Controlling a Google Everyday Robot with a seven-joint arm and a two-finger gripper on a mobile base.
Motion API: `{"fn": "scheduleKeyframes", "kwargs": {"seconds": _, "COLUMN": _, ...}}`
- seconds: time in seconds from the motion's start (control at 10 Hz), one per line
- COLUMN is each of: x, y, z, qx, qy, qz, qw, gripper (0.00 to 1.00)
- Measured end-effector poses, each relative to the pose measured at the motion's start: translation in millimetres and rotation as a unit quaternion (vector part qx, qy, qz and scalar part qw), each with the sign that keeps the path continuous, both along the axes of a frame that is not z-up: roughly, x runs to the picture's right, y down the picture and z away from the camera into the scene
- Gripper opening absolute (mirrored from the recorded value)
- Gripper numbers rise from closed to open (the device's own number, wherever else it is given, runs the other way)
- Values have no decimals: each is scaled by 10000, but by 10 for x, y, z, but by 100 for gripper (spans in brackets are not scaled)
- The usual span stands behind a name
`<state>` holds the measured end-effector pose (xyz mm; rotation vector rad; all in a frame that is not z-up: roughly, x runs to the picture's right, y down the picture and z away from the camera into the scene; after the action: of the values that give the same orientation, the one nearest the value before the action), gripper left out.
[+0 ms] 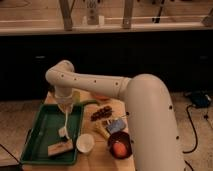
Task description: Place brush in tray
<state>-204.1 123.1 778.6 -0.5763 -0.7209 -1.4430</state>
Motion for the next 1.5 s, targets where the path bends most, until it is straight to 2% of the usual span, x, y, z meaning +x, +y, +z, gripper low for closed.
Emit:
{"fn": "scheduleKeyframes", "kwargs": {"seconds": 0.4, "x": 18, "y": 14, "z": 12, "qx": -23, "qy": -14, "qz": -51, "qw": 10000, "gripper": 12}}
{"fn": "scheduleKeyframes", "kwargs": {"seconds": 1.0, "x": 33, "y": 38, "z": 20, "qx": -55, "qy": -46, "qz": -139, "qw": 9999, "gripper": 12}}
{"fn": "scheduleKeyframes", "kwargs": {"seconds": 1.5, "x": 51, "y": 60, "z": 36, "qx": -71, "qy": -56, "qz": -197, "qw": 9998, "gripper": 37}}
